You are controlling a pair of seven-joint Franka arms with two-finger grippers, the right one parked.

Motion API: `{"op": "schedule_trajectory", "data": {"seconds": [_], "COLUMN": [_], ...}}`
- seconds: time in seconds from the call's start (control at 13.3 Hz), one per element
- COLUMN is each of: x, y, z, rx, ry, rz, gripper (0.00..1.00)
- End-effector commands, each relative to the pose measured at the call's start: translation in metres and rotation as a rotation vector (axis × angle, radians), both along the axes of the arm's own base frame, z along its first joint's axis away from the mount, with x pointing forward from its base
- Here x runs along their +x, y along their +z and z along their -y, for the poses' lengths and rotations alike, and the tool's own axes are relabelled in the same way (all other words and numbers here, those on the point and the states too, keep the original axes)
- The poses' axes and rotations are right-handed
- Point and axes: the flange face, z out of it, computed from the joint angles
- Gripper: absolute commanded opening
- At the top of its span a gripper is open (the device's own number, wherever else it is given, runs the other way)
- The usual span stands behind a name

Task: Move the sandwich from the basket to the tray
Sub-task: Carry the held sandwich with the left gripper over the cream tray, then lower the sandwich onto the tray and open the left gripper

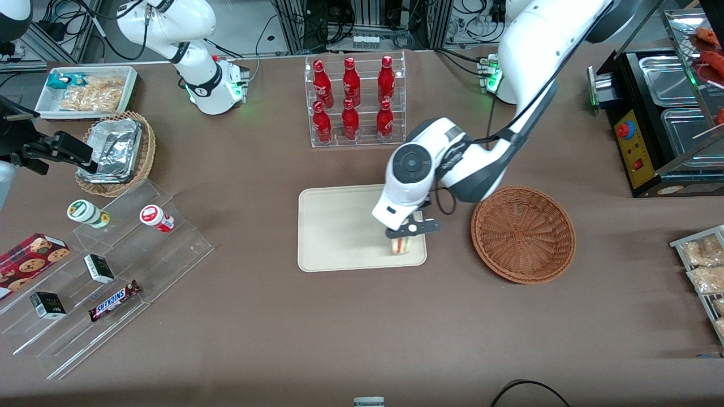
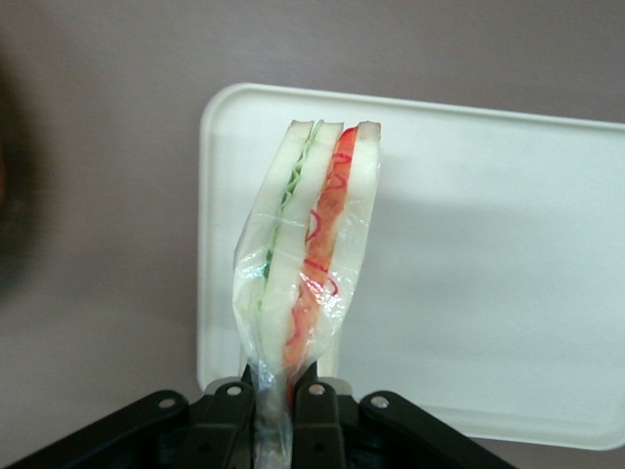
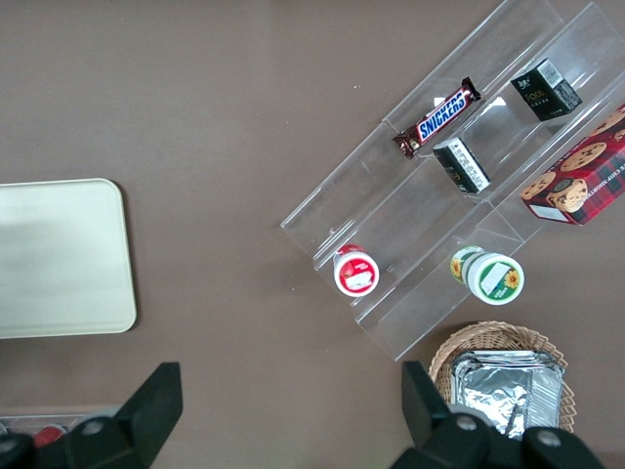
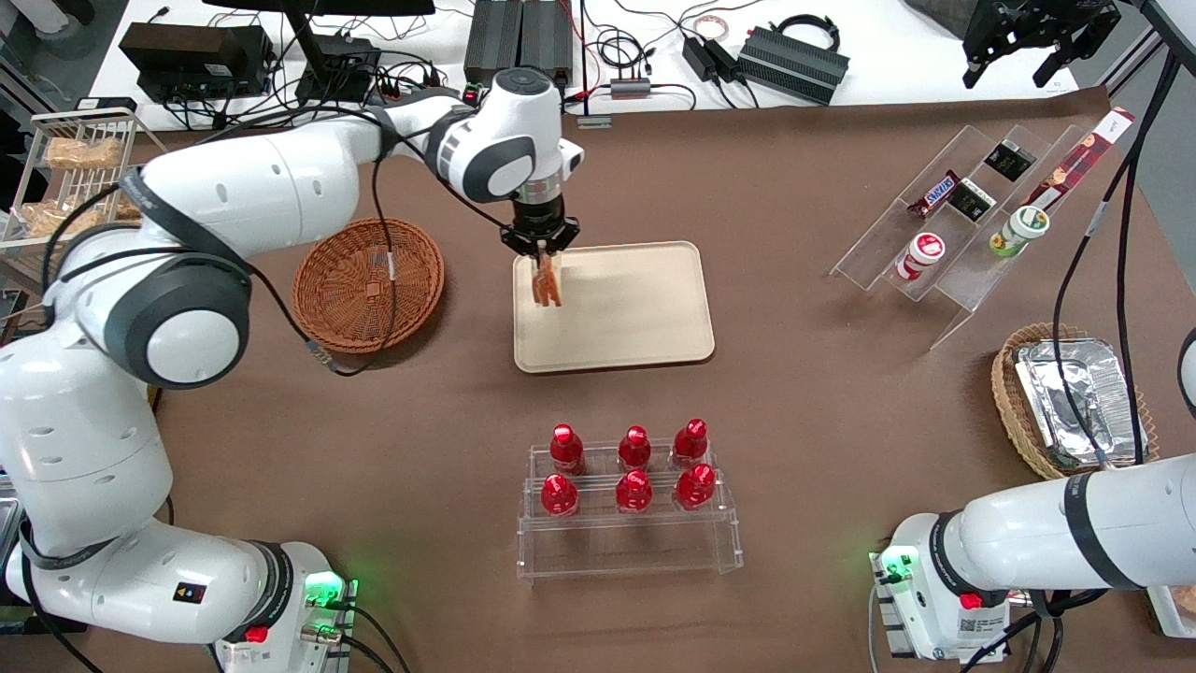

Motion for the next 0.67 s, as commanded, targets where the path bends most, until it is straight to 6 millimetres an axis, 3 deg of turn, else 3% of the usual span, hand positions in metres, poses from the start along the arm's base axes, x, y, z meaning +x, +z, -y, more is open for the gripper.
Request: {"op": "schedule_trajectory", "data": {"seconds": [0.0, 0.3, 0.6], "x": [-0.001, -0.018, -0.021], "y": [-0.013, -0.040, -0.061], "z": [0.043, 0.089, 0.099], "rx": [0.007, 0.026, 0.071], "ry": [0.014, 0.074, 0.092], "rz": [-0.031, -0.069, -0.037], "gripper": [0.00, 0.00, 0.00]}}
